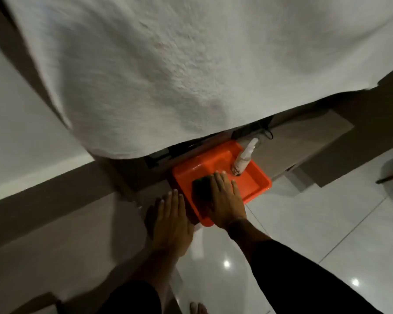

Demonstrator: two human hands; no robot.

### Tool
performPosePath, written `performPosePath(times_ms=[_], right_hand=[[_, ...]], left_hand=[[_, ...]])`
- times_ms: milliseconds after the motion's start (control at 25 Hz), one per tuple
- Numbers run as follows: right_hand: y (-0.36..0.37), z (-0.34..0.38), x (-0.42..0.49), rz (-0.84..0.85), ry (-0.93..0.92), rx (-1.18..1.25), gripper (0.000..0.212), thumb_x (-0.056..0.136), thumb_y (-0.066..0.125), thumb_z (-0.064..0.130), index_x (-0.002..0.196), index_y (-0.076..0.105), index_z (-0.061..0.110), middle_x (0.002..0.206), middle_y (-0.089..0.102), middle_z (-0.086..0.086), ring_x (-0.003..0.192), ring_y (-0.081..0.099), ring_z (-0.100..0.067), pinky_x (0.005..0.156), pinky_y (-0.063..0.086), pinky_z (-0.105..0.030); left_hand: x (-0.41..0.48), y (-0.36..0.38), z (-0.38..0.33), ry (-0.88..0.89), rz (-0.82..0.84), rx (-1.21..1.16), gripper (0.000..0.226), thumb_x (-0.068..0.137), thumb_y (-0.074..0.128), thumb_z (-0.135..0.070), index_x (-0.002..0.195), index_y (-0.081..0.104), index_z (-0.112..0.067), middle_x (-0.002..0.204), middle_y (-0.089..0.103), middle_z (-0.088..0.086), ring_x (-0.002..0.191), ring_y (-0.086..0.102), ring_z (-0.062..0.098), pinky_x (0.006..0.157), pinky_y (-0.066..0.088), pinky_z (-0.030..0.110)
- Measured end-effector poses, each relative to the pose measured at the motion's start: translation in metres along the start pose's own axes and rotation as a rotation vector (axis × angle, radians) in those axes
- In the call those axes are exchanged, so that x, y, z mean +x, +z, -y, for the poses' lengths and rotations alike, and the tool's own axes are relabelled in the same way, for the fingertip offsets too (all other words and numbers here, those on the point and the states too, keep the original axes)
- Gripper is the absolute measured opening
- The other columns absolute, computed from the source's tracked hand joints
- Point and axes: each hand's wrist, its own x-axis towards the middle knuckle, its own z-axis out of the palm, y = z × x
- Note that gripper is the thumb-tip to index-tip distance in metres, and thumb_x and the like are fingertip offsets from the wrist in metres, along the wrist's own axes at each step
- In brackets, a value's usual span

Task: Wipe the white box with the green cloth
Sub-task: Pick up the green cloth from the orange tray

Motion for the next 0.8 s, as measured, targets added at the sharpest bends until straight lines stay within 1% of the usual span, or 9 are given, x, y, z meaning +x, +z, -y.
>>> performPosePath(times_ms=[40, 80, 200, 320, 440, 520, 600, 720, 800], right_hand=[[0.008, -0.004, 0.018, 0.041, -0.053, -0.034, 0.083, 0.094, 0.042, 0.054, 0.158, 0.009, 0.015, 0.167, 0.012, -0.014, 0.154, 0.005, -0.034, 0.123, 0.009, -0.057], [0.016, -0.007, 0.033, 0.082, -0.09, -0.065, 0.083, 0.095, 0.04, 0.054, 0.158, 0.007, 0.014, 0.167, 0.011, -0.015, 0.154, 0.003, -0.034, 0.123, 0.007, -0.056], [0.038, -0.017, 0.064, 0.195, -0.168, -0.192, 0.08, 0.099, 0.031, 0.057, 0.158, 0.001, 0.012, 0.168, 0.007, -0.015, 0.154, 0.0, -0.033, 0.124, 0.0, -0.052], [0.055, -0.024, 0.067, 0.249, -0.188, -0.23, 0.078, 0.1, 0.026, 0.056, 0.158, -0.001, 0.012, 0.168, 0.004, -0.015, 0.154, 0.0, -0.033, 0.124, 0.004, -0.052], [0.055, -0.022, 0.069, 0.216, -0.187, -0.239, 0.073, 0.099, 0.017, 0.049, 0.158, -0.002, 0.011, 0.168, 0.005, -0.016, 0.154, 0.001, -0.033, 0.124, 0.008, -0.051], [0.051, -0.02, 0.066, 0.218, -0.198, -0.263, 0.074, 0.096, 0.016, 0.046, 0.158, 0.0, 0.01, 0.167, 0.007, -0.017, 0.154, 0.004, -0.033, 0.124, 0.009, -0.05], [0.041, -0.018, 0.059, 0.21, -0.192, -0.249, 0.072, 0.095, 0.011, 0.043, 0.158, 0.004, 0.011, 0.167, 0.011, -0.017, 0.154, 0.007, -0.032, 0.125, 0.009, -0.048], [0.009, -0.005, 0.03, 0.097, -0.196, -0.148, 0.057, 0.104, 0.024, 0.036, 0.157, 0.018, 0.016, 0.164, 0.024, -0.017, 0.152, 0.017, -0.034, 0.124, 0.012, -0.045], [-0.019, 0.01, 0.002, -0.057, -0.214, -0.041, 0.048, 0.103, 0.033, 0.031, 0.149, 0.036, 0.02, 0.153, 0.043, -0.017, 0.143, 0.034, -0.038, 0.118, 0.027, -0.046]], left_hand=[[0.013, 0.014, 0.001, -0.016, 0.041, -0.013, 0.081, 0.087, 0.04, -0.045, 0.151, 0.041, 0.005, 0.16, 0.039, 0.029, 0.149, 0.037, 0.043, 0.124, 0.029, 0.058], [0.023, 0.022, 0.002, -0.041, 0.078, -0.021, 0.083, 0.087, 0.035, -0.046, 0.153, 0.039, 0.005, 0.161, 0.036, 0.029, 0.15, 0.034, 0.043, 0.123, 0.031, 0.059], [0.042, 0.05, 0.01, -0.059, 0.153, 0.018, 0.083, 0.089, 0.03, -0.048, 0.151, 0.04, 0.006, 0.161, 0.034, 0.031, 0.151, 0.03, 0.045, 0.122, 0.032, 0.061], [0.044, 0.075, 0.017, -0.024, 0.222, 0.013, 0.09, 0.089, 0.03, -0.06, 0.149, 0.043, 0.007, 0.158, 0.037, 0.035, 0.15, 0.031, 0.049, 0.119, 0.033, 0.065], [0.041, 0.088, 0.021, 0.011, 0.231, 0.044, 0.096, 0.092, 0.03, -0.068, 0.154, 0.035, 0.005, 0.164, 0.027, 0.034, 0.155, 0.018, 0.048, 0.124, 0.022, 0.064], [0.039, 0.084, 0.02, 0.02, 0.222, 0.065, 0.093, 0.093, 0.022, -0.066, 0.156, 0.032, 0.003, 0.166, 0.02, 0.032, 0.156, 0.011, 0.048, 0.125, 0.018, 0.063], [0.036, 0.064, 0.017, -0.039, 0.222, 0.073, 0.089, 0.094, 0.02, -0.06, 0.159, 0.023, 0.0, 0.169, 0.014, 0.027, 0.158, 0.008, 0.042, 0.127, 0.015, 0.058], [0.015, 0.008, 0.013, -0.101, 0.115, 0.014, 0.089, 0.088, 0.018, -0.052, 0.161, 0.018, -0.001, 0.17, 0.019, 0.024, 0.158, 0.016, 0.036, 0.129, 0.016, 0.052], [-0.009, -0.034, 0.016, -0.104, 0.086, -0.02, 0.093, 0.083, 0.015, -0.052, 0.161, 0.018, -0.002, 0.17, 0.02, 0.022, 0.158, 0.016, 0.034, 0.13, 0.015, 0.051]])
